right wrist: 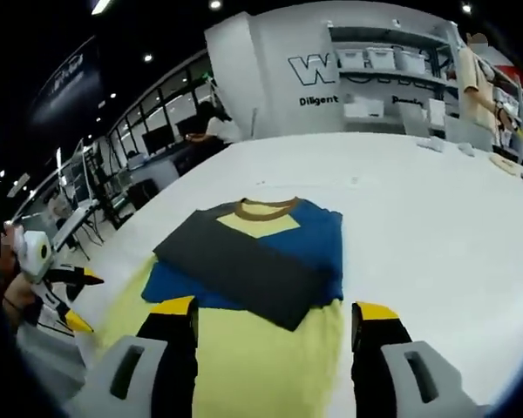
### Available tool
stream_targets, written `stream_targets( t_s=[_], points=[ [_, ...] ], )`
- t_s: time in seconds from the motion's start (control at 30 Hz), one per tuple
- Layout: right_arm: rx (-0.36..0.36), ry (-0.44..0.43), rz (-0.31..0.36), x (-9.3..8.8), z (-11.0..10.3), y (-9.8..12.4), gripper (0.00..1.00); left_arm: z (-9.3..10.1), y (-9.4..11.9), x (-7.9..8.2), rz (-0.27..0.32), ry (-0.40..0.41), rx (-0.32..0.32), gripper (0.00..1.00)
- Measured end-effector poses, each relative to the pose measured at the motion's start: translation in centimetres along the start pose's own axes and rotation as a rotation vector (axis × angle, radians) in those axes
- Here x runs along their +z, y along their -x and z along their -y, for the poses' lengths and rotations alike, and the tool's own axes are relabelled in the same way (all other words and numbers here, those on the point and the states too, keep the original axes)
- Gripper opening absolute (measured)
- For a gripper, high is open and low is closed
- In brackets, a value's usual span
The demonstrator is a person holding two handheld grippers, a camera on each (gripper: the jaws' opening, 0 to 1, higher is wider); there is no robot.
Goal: Fold the garment on the visible template until the final outline fits inside the template.
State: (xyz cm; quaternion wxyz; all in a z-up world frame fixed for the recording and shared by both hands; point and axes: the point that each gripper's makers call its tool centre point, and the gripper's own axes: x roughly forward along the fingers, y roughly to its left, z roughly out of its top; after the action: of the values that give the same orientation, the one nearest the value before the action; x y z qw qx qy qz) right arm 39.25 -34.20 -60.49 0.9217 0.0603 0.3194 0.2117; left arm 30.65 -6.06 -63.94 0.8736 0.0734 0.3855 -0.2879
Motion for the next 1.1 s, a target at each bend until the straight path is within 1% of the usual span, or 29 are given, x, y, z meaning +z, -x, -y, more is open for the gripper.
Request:
stream_targets(
  t_s=[0.07,0.13,0.2,0.23,0.3,0.33,0.4,0.47,0.5,0.6,0.63,0.67,0.73,0.8,0.83,0.87,0.9,0.93,0.97,1.03,1.1],
  points=[
    [0.012,-0.004,-0.012,-0.6,-0.5,0.4,0.73,0.1,0.2,-0.3,-0.006,0.007,-0.003,0.76],
    [0.020,0.020,-0.020,-1.5,-1.1,1.2,0.73,0.1,0.4,-0.6,-0.014,0.008,-0.002,0.72],
    [0.020,0.031,-0.042,-2.3,-1.4,1.6,0.73,0.2,0.6,-1.1,-0.033,0.027,0.003,0.67],
    [0.022,0.050,-0.060,-3.0,-1.6,2.0,0.73,0.2,0.6,-1.4,-0.039,0.030,0.004,0.65],
    [0.016,0.061,-0.085,-4.1,-1.8,2.7,0.72,0.5,0.8,-2.1,-0.065,0.035,0.002,0.63],
    [0.016,0.066,-0.092,-4.4,-1.8,2.9,0.72,0.7,0.9,-2.4,-0.076,0.043,0.002,0.62],
    [0.016,0.069,-0.118,-5.5,-1.8,3.6,0.72,0.8,1.0,-2.7,-0.083,0.051,0.000,0.61],
    [0.013,0.074,-0.136,-6.3,-1.7,4.2,0.71,1.1,1.2,-3.1,-0.090,0.056,-0.006,0.60],
    [0.014,0.076,-0.161,-7.0,-1.7,4.6,0.71,1.3,1.2,-3.3,-0.091,0.055,-0.011,0.60],
    [0.005,0.083,-0.180,-8.1,-1.4,5.5,0.68,1.6,1.0,-3.9,-0.111,0.062,-0.010,0.59],
    [0.000,0.080,-0.179,-8.4,-1.2,5.7,0.66,1.6,1.0,-4.0,-0.113,0.064,-0.009,0.57],
    [-0.008,0.066,-0.190,-9.0,-0.9,5.8,0.64,1.8,0.9,-4.2,-0.120,0.083,-0.014,0.54],
    [-0.020,0.054,-0.207,-9.9,-0.7,6.1,0.64,2.1,0.9,-4.5,-0.126,0.110,-0.023,0.50],
    [-0.026,0.051,-0.216,-10.5,-0.5,6.3,0.62,2.2,0.9,-4.7,-0.129,0.119,-0.023,0.47],
    [-0.038,0.052,-0.232,-11.1,-0.3,6.5,0.61,2.2,0.9,-4.8,-0.135,0.124,-0.016,0.45],
    [-0.051,0.063,-0.243,-11.5,-0.1,6.6,0.60,2.2,0.9,-5.1,-0.149,0.122,-0.006,0.43],
    [-0.064,0.085,-0.265,-12.1,0.2,6.8,0.58,2.2,0.9,-5.4,-0.159,0.113,-0.002,0.42],
    [-0.076,0.089,-0.298,-12.7,0.4,7.1,0.56,2.2,0.9,-5.5,-0.168,0.109,0.002,0.41],
    [-0.086,0.101,-0.316,-13.3,0.6,7.2,0.53,2.2,0.9,-5.7,-0.175,0.111,0.009,0.39],
    [-0.098,0.107,-0.324,-13.7,0.8,7.3,0.50,2.4,0.9,-6.1,-0.193,0.118,0.013,0.36],
    [-0.105,0.105,-0.332,-14.0,0.9,7.5,0.48,2.6,0.8,-6.3,-0.197,0.151,0.014,0.32]
  ],
)
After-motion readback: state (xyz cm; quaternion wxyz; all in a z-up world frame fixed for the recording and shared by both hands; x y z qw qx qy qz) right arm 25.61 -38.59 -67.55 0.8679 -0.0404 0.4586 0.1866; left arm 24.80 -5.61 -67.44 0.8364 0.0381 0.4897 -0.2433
